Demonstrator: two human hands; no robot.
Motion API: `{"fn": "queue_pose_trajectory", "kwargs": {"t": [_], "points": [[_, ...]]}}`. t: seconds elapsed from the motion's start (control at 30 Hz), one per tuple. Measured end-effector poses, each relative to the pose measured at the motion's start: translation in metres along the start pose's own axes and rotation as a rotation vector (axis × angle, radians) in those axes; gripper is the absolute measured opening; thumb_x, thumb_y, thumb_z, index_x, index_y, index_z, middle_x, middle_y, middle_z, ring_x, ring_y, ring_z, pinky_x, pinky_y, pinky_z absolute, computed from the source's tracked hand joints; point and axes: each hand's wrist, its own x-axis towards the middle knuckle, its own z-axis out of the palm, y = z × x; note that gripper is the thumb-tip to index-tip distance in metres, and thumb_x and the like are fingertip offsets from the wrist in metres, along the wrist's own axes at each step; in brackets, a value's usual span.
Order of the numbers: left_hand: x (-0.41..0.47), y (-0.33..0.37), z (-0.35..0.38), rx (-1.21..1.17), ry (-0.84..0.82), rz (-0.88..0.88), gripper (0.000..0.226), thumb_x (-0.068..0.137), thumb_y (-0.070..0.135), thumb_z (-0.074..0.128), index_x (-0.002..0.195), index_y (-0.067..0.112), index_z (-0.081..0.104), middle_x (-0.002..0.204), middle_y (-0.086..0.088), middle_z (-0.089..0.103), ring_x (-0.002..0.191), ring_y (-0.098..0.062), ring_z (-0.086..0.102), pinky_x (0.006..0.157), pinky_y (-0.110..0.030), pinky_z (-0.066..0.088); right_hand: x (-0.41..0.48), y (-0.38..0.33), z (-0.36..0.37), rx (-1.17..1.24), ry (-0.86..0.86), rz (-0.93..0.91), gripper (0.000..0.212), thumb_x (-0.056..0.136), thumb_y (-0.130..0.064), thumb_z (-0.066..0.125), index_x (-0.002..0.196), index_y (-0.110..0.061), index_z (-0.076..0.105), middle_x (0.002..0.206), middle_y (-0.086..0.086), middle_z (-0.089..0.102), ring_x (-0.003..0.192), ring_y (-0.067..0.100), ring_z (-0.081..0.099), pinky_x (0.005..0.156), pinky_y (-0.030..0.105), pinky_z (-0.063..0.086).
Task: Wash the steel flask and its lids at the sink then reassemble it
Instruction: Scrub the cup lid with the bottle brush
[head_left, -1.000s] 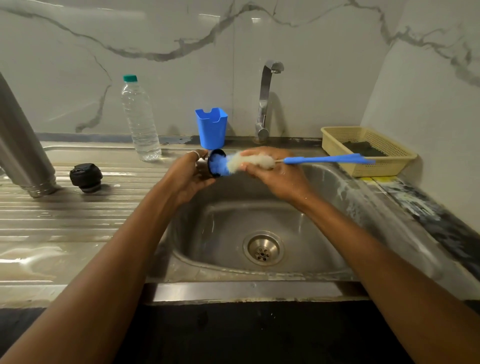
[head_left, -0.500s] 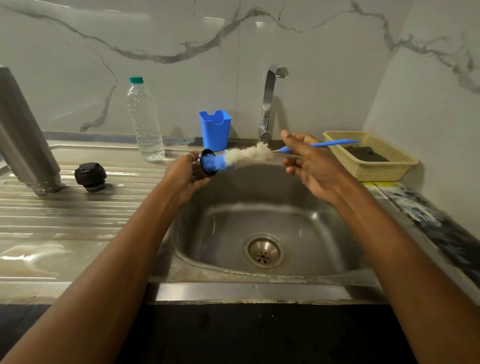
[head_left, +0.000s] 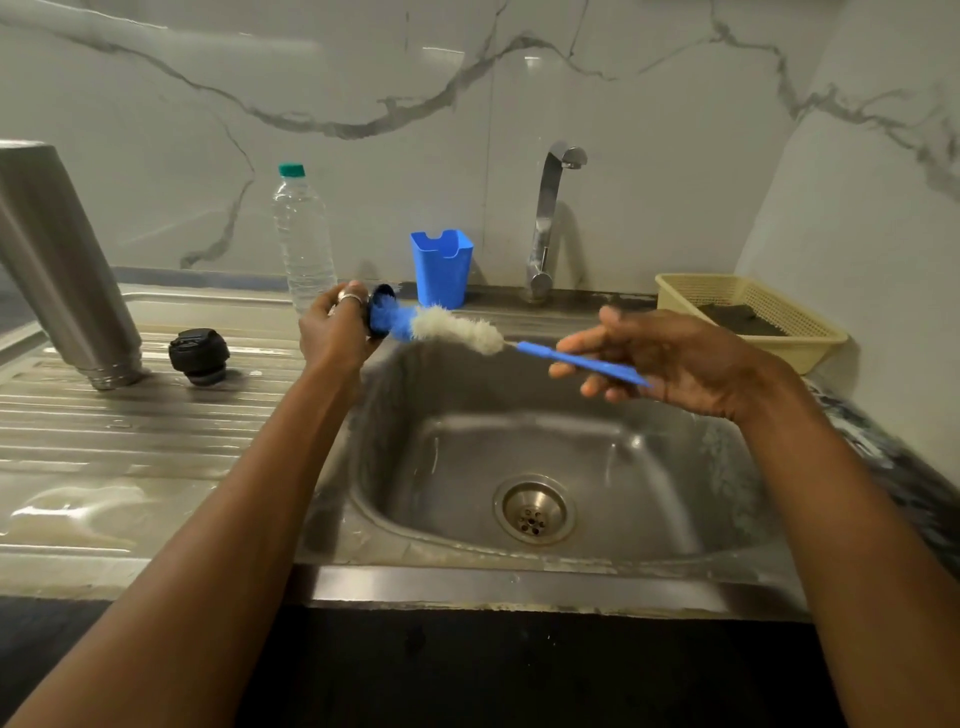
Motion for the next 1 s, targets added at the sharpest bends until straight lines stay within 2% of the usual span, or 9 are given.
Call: {"fn": "queue_pose_trajectory", "kwargs": {"t": [0.13,0.23,0.37,0.43,0.53,0.67,0.8,0.87,1.0], "points": [[0.000,-0.002,0.001,0.042,-0.014,0.033,0.030,0.096,0.031,0.066,0.124,0.018,0.067,0.113,-0.008,0.072,0.100,-0.019,0.073,0.081,-0.037,0.064,0.025,0.011,0.023,-0.723,0.133,0.108,0.022,0.095,-0.025,0.070,0.113,-0.012,0.073,0.090,0.002,0.077,0.070,0.011,0.067,0.066,0.026,0.054],[-0.001,-0.003,0.002,0.063,-0.022,0.055,0.031,0.096,0.033,0.066,0.125,0.020,0.067,0.113,-0.006,0.071,0.101,-0.018,0.072,0.083,-0.037,0.063,0.046,0.029,0.047,-1.046,0.355,-0.088,0.015,0.094,-0.026,0.071,0.104,-0.016,0.068,0.080,-0.009,0.062,0.069,0.005,0.057,0.060,0.023,0.042],[-0.001,-0.001,0.001,-0.059,-0.024,-0.003,0.021,0.098,0.024,0.065,0.119,0.018,0.068,0.108,-0.006,0.071,0.099,-0.018,0.072,0.080,-0.034,0.063,0.056,0.043,0.052,-1.124,0.570,-0.409,0.015,0.093,-0.025,0.072,0.098,-0.015,0.062,0.085,-0.003,0.061,0.074,0.015,0.057,0.068,0.035,0.052],[-0.004,0.000,0.002,-0.135,-0.058,-0.027,0.014,0.100,0.019,0.063,0.113,0.018,0.067,0.106,-0.007,0.071,0.099,-0.020,0.071,0.078,-0.033,0.063,0.056,0.044,0.049,-1.173,0.620,-0.460,0.015,0.094,-0.026,0.071,0.096,-0.013,0.064,0.085,0.001,0.065,0.074,0.017,0.055,0.065,0.036,0.048],[-0.008,0.001,0.005,-0.151,-0.093,-0.025,0.011,0.101,0.016,0.061,0.110,0.019,0.067,0.105,-0.005,0.070,0.096,-0.019,0.070,0.078,-0.033,0.063,0.056,0.042,0.048,-1.091,0.582,-0.337,0.018,0.098,-0.030,0.065,0.095,-0.013,0.072,0.081,0.000,0.070,0.071,0.016,0.061,0.065,0.032,0.047],[-0.009,0.001,0.009,-0.172,-0.107,-0.069,0.009,0.100,0.016,0.062,0.103,0.023,0.068,0.103,-0.003,0.070,0.099,-0.018,0.071,0.079,-0.033,0.063,0.056,0.041,0.043,-0.895,0.424,-0.137,0.022,0.100,-0.031,0.061,0.088,-0.015,0.071,0.074,-0.002,0.073,0.059,-0.002,0.061,0.063,0.025,0.043],[-0.008,0.000,0.007,-0.181,-0.109,-0.071,0.011,0.100,0.017,0.063,0.108,0.020,0.068,0.109,-0.007,0.071,0.106,-0.022,0.071,0.084,-0.037,0.063,0.053,0.042,0.038,-0.887,0.450,-0.187,0.020,0.085,-0.031,0.080,0.095,-0.019,0.067,0.079,-0.013,0.061,0.071,0.001,0.056,0.061,0.019,0.040],[-0.007,0.000,0.006,-0.184,-0.128,-0.069,0.017,0.100,0.017,0.063,0.116,0.016,0.068,0.113,-0.010,0.071,0.106,-0.024,0.071,0.084,-0.037,0.063,0.052,0.043,0.038,-0.942,0.481,-0.190,0.015,0.090,-0.031,0.076,0.089,-0.017,0.069,0.076,-0.010,0.061,0.068,0.003,0.055,0.060,0.022,0.040],[-0.009,0.001,0.007,-0.198,-0.154,-0.076,0.011,0.100,0.015,0.062,0.107,0.018,0.069,0.109,-0.009,0.071,0.108,-0.026,0.070,0.082,-0.035,0.062,0.052,0.042,0.033,-0.964,0.400,-0.081,0.041,0.101,-0.039,0.056,0.066,-0.021,0.066,0.074,0.000,0.074,0.065,0.011,0.065,0.062,0.028,0.043]]}}
